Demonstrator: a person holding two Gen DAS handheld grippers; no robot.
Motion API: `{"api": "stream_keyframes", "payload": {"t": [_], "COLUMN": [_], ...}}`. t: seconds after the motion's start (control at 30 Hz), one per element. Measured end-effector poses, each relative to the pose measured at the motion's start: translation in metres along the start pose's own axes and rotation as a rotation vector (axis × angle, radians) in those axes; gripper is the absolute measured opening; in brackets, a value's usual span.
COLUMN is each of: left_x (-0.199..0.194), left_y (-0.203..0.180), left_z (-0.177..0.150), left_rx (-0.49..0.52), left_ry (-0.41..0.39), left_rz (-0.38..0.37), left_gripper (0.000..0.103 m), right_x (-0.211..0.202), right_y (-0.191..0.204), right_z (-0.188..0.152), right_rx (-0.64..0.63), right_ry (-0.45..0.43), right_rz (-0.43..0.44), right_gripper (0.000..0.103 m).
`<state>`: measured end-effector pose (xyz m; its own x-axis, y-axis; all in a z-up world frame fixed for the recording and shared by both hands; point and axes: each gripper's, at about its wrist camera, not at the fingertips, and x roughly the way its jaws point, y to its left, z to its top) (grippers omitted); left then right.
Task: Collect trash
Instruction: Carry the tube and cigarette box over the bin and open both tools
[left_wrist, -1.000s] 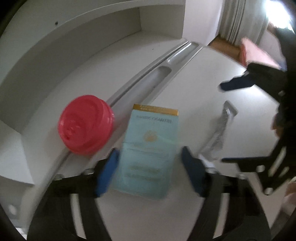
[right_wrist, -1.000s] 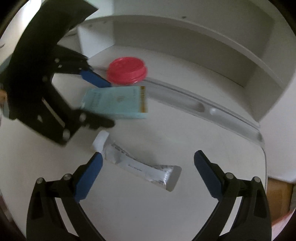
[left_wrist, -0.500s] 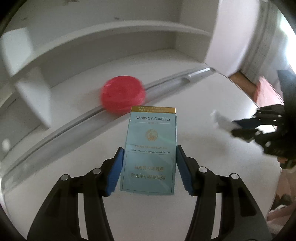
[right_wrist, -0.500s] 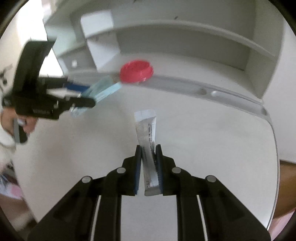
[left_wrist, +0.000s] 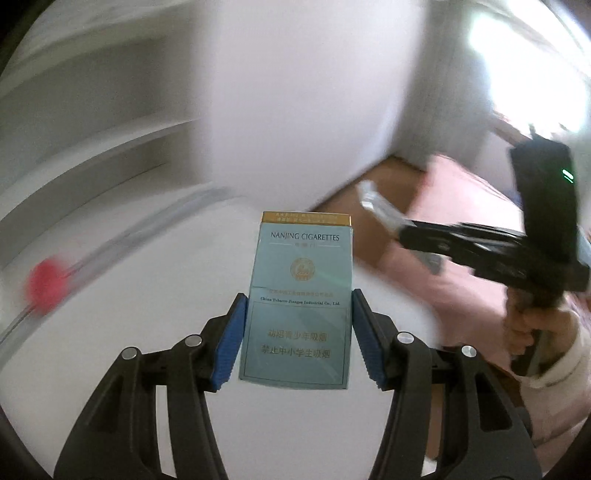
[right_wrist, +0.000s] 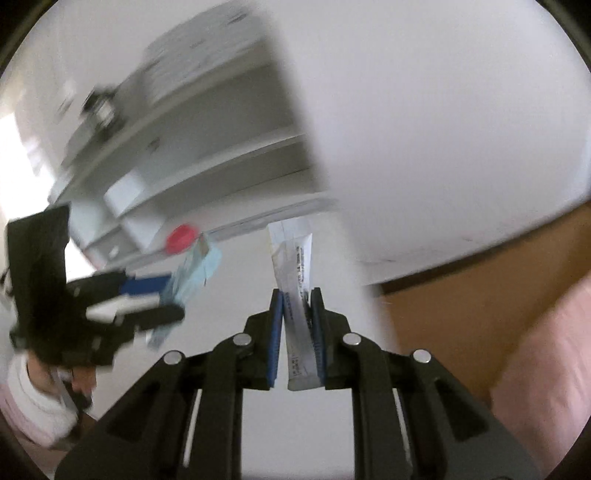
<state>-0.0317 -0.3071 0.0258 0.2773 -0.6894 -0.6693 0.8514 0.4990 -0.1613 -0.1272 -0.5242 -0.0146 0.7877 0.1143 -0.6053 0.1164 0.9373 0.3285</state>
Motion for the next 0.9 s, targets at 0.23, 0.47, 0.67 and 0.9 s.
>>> {"api": "stream_keyframes", "payload": {"t": [0.23, 0.47, 0.67, 0.9], "left_x": [0.087, 0.175, 0.28, 0.394], "left_y": [-0.172, -0.249, -0.255, -0.204], "left_z": [-0.006, -0.059, -0.116, -0.186], "left_rx": [0.185, 0.264, 0.225, -0.033], "left_ry": [0.109, 0.293, 0.496, 0.73], "left_rz": [-0.194, -0.197, -0.165, -0.122], "left_gripper": [0.055, 0.055, 0.055, 0.055], "right_x": [-0.069, -0.05, 0.004, 0.053], "right_y": [-0.144, -0.263, -0.324, -0.346], "right_z": [-0.07, -0.179, -0.265, -0.329], "right_rx": [0.271, 0.576, 0.771, 0.897], "right_ry": [0.035, 0.162, 0.344, 0.505], "right_rz": [-0.155, -0.174, -0.15, -0.147], "right_gripper": [0.016, 0.016, 0.016, 0.016]}}
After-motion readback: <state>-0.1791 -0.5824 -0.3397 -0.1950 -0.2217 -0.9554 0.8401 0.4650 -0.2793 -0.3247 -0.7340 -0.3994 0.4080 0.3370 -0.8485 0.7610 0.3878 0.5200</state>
